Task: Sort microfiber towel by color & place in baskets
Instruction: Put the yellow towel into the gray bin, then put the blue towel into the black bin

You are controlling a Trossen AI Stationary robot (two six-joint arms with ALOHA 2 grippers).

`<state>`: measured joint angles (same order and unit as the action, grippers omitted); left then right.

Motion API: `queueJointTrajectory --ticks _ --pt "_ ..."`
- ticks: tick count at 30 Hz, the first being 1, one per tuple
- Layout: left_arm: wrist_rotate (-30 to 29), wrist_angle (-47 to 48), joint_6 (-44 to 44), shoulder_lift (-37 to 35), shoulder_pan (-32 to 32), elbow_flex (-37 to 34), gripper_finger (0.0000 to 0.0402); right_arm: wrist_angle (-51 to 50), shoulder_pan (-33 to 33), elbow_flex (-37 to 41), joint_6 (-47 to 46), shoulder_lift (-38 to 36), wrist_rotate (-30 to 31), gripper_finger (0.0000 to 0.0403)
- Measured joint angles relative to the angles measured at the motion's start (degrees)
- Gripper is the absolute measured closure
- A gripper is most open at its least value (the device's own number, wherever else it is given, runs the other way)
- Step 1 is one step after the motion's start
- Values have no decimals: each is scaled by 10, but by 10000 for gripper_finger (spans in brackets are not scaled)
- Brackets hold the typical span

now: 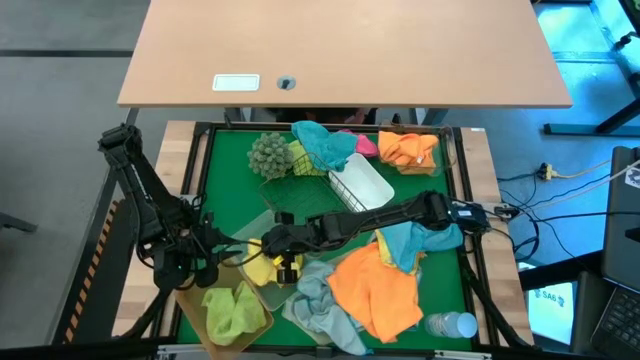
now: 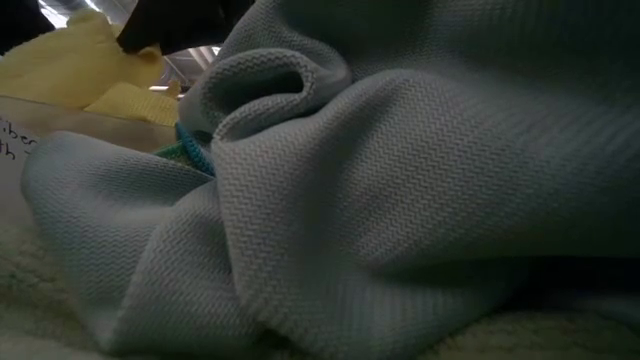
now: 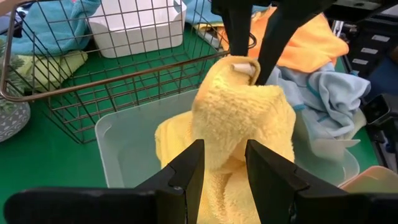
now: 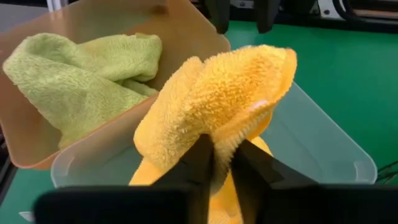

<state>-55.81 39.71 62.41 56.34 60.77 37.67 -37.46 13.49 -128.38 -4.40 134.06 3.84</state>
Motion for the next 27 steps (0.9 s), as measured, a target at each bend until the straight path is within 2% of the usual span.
queueJointTrajectory --ticks 7,12,16,22,27 --pt "0 -35 0 0 0 0 289 -4 0 0 0 -3 6 242" --pt "-5 -68 -1 4 0 0 289 -52 0 -25 2 -6 6 197" --pt "-7 -100 -19 22 -4 0 289 -120 0 -67 2 -9 6 181" --pt "-4 -156 -63 57 -31 0 289 -160 -1 -66 -2 -48 6 183" --pt "-2 -175 -75 64 -46 0 289 -202 -5 -66 1 -86 52 186"
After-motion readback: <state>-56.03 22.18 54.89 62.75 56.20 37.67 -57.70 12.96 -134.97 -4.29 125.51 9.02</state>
